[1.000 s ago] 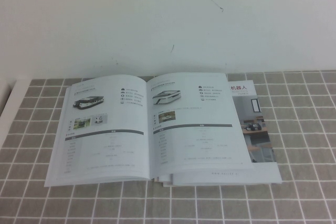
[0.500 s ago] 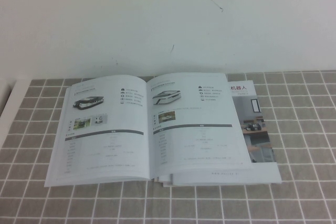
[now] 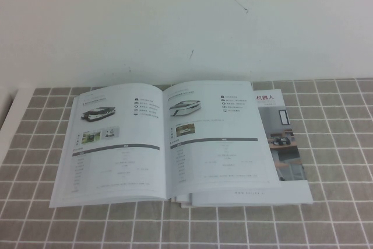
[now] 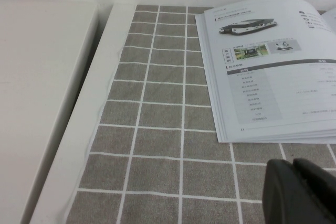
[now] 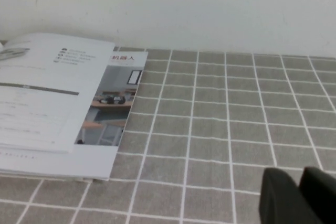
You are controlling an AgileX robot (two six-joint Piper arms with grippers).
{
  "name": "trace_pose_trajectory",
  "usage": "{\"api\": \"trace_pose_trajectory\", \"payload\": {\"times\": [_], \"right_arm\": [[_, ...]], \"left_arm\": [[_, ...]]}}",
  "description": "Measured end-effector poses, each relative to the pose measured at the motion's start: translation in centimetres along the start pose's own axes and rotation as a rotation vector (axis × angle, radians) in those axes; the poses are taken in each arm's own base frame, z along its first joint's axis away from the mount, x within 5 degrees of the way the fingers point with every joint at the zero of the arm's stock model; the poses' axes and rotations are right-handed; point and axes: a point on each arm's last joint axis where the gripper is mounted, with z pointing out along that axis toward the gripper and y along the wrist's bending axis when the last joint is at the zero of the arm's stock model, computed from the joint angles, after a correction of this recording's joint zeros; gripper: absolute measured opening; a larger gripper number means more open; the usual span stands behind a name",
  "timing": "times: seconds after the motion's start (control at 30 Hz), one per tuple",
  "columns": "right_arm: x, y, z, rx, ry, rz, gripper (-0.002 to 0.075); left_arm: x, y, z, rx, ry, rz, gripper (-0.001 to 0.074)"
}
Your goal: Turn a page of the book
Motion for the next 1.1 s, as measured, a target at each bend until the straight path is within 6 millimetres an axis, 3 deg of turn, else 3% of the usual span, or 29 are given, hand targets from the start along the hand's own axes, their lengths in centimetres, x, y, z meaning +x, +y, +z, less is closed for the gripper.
{"api": "trace_pose_trajectory", "payload": {"times": [0.33, 1.1], "right_arm": [[0.84, -0.44, -0.12, 0.053, 0.11, -0.029, 0.0082], [0.83, -0.5, -0.14, 0.057, 0.112, -0.071, 0.0082]], "left_arm": [[0.0, 0.0, 0.0, 0.0, 0.0, 0.0, -0.0004], [0.0, 0.0, 0.0, 0.0, 0.0, 0.0, -0.0004]]}}
